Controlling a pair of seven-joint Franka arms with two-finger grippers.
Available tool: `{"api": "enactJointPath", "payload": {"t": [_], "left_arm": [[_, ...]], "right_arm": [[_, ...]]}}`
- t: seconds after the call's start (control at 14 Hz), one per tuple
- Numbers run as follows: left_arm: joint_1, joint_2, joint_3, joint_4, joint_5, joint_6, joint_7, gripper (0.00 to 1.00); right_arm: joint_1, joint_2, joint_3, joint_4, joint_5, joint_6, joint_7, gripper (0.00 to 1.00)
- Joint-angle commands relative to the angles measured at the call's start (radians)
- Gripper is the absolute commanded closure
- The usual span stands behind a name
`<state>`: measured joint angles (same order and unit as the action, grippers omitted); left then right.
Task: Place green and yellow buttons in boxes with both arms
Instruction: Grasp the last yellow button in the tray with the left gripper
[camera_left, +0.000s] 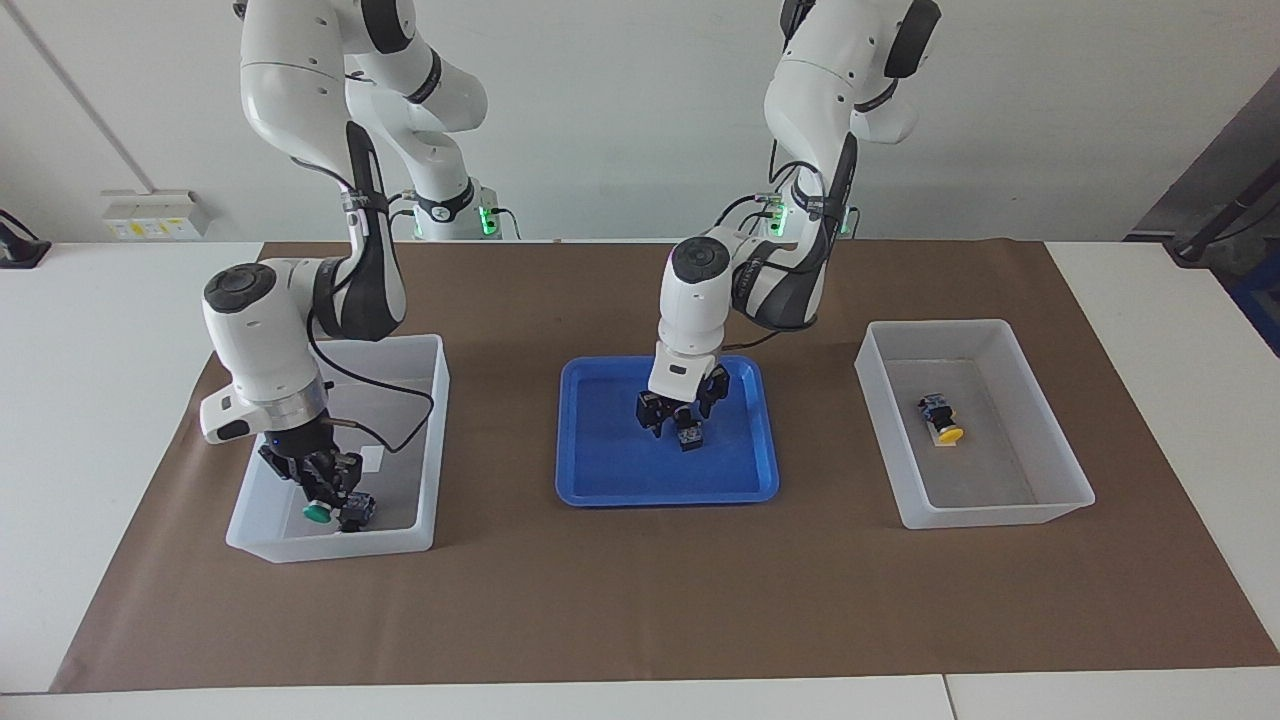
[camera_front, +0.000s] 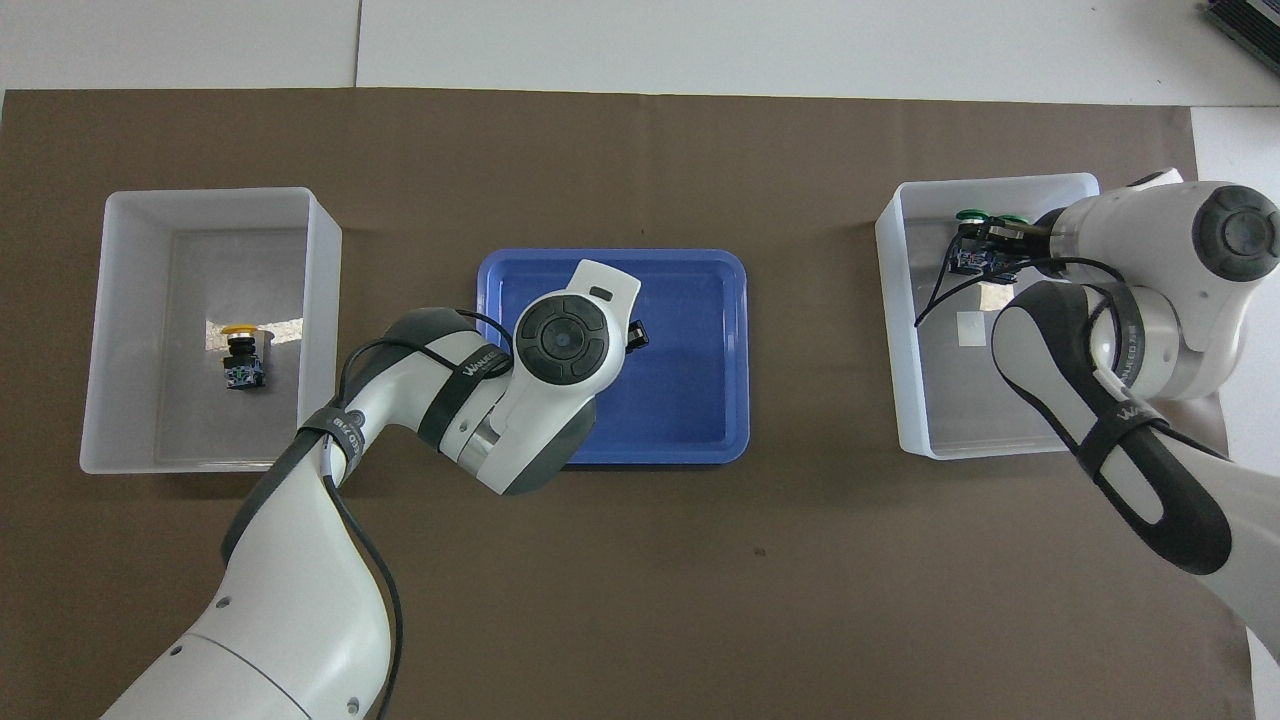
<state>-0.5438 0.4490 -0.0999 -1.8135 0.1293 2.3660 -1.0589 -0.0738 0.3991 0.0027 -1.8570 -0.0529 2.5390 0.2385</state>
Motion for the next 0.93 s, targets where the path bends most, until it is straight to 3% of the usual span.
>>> {"api": "enactJointPath", "payload": {"t": [0.0, 0.36, 0.43, 0.65, 0.86], "left_arm": [[-0.002, -0.012, 0.012, -0.009, 0.024, 0.012, -0.001, 1.00], [0.028, -0.030, 0.014, 0.054, 0.024, -0.066, 0.028, 1.00], [0.060, -0.065, 0.008, 0.060, 0.016, -0.103, 0.063, 1.00], [0.209, -0.205, -0.001, 0.069, -0.095, -0.236, 0.242, 1.00], [0.368, -0.246, 0.005, 0.147, -0.201, -0.387, 0.461, 1.00]], "right_arm": [[-0.029, 0.017, 0.014, 0.013, -0.015, 0.010, -0.063, 1.00], [-0.041, 0.058, 0.016, 0.047, -0.015, 0.021, -0.116, 0.98], [-0.035, 0.058, 0.016, 0.047, -0.009, 0.021, -0.113, 0.83], [-0.026, 0.060, 0.016, 0.051, -0.007, 0.027, -0.108, 0.53], [-0.026, 0.058, 0.017, 0.055, -0.007, 0.038, -0.110, 0.38]]}}
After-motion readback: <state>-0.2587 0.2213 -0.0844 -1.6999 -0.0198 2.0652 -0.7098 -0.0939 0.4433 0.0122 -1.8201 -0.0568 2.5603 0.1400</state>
